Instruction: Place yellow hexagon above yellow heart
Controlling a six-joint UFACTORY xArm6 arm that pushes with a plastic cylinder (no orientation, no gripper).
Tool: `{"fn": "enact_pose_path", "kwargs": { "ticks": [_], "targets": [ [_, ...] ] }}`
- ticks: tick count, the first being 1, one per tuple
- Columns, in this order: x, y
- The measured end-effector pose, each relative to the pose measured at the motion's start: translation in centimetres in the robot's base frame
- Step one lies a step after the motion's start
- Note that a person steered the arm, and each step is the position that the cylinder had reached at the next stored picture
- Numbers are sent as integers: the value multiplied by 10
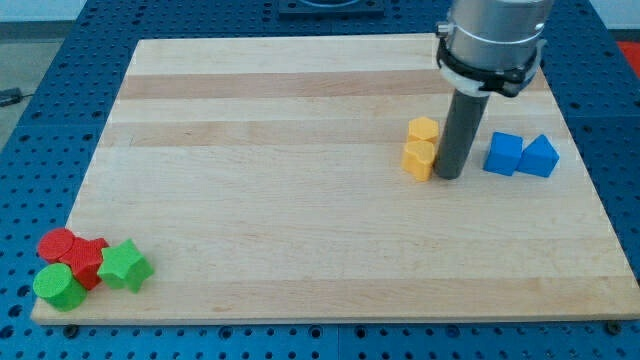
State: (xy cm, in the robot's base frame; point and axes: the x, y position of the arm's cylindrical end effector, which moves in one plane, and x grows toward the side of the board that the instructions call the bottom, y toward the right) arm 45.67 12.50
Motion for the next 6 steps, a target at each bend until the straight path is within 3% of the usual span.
{"fn": "enact_pose_path", "kwargs": {
  "ticks": [2, 4, 6],
  "targets": [
    [-8, -21],
    [-25, 39],
    [-47, -6]
  ]
}}
